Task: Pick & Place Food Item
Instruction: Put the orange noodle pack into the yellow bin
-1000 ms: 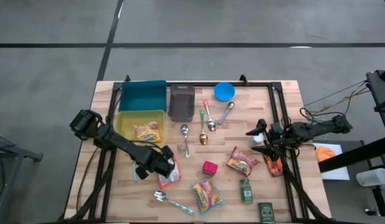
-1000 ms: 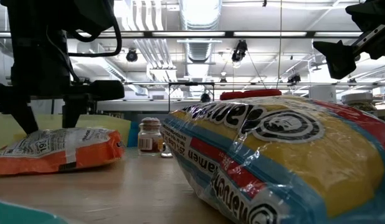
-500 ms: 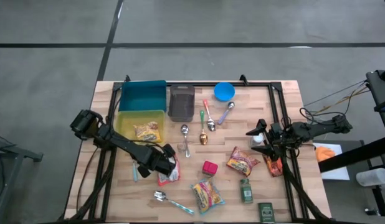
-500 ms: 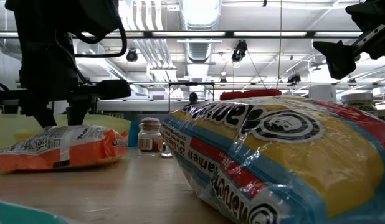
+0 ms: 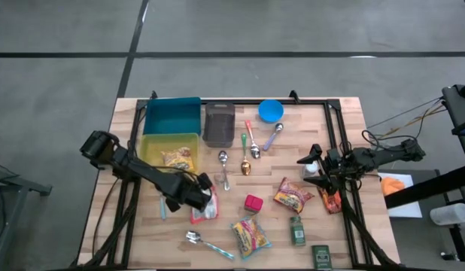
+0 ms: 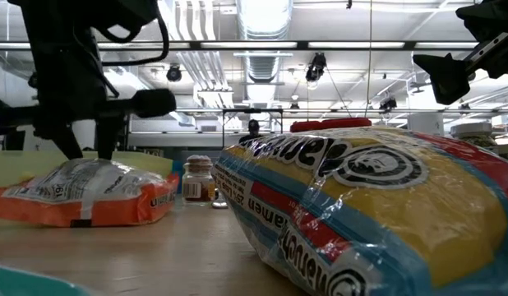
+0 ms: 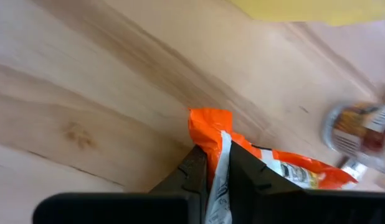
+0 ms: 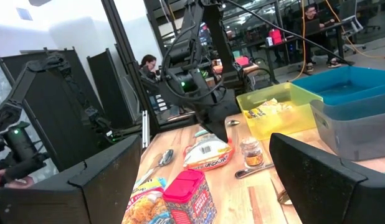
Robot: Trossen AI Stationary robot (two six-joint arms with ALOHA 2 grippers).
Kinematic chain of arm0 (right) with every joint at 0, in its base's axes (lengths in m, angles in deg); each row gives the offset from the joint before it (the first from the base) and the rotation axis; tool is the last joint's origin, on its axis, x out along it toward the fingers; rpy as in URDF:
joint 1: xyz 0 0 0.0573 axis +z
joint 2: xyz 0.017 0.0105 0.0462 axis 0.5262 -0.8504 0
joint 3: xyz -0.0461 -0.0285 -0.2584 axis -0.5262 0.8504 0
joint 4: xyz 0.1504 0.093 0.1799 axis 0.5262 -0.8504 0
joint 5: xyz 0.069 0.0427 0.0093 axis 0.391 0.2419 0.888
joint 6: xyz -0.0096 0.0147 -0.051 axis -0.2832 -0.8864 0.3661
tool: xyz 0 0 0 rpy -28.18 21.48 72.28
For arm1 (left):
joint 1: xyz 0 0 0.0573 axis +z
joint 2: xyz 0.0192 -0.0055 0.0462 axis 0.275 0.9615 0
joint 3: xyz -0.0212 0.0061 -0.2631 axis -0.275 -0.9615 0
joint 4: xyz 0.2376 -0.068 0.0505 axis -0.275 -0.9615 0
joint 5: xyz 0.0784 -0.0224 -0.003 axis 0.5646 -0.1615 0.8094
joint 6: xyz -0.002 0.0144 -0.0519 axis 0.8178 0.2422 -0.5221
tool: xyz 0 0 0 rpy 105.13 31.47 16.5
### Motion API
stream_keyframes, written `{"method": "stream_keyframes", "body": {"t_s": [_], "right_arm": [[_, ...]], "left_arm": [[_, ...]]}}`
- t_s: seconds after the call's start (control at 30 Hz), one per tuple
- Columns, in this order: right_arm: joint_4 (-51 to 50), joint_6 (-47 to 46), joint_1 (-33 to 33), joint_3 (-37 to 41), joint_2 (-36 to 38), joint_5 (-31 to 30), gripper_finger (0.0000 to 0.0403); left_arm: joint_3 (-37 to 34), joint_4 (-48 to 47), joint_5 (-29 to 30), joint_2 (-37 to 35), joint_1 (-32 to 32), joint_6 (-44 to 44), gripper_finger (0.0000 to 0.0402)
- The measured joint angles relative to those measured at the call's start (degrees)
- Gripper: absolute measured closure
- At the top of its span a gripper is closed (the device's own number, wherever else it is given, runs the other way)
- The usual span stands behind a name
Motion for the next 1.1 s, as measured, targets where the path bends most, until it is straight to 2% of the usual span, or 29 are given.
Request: {"method": "stream_keyframes", "body": {"t_s": [0.43, 0.9, 1.1], "right_arm": [[0.0, 0.0, 0.0, 0.0, 0.0, 0.0, 0.0052], [0.0, 0.0, 0.0, 0.0, 0.0, 0.0, 0.0052], [0.0, 0.0, 0.0, 0.0, 0.0, 0.0, 0.0052]], "left_arm": [[0.0, -0.2, 5.4, -4.6, 0.0, 6.7, 0.0364], [0.2, 1.9, 15.1, -5.5, -0.2, 16.0, 0.0364], [0.2, 3.2, 22.9, -5.5, -1.1, 18.8, 0.0364]]}}
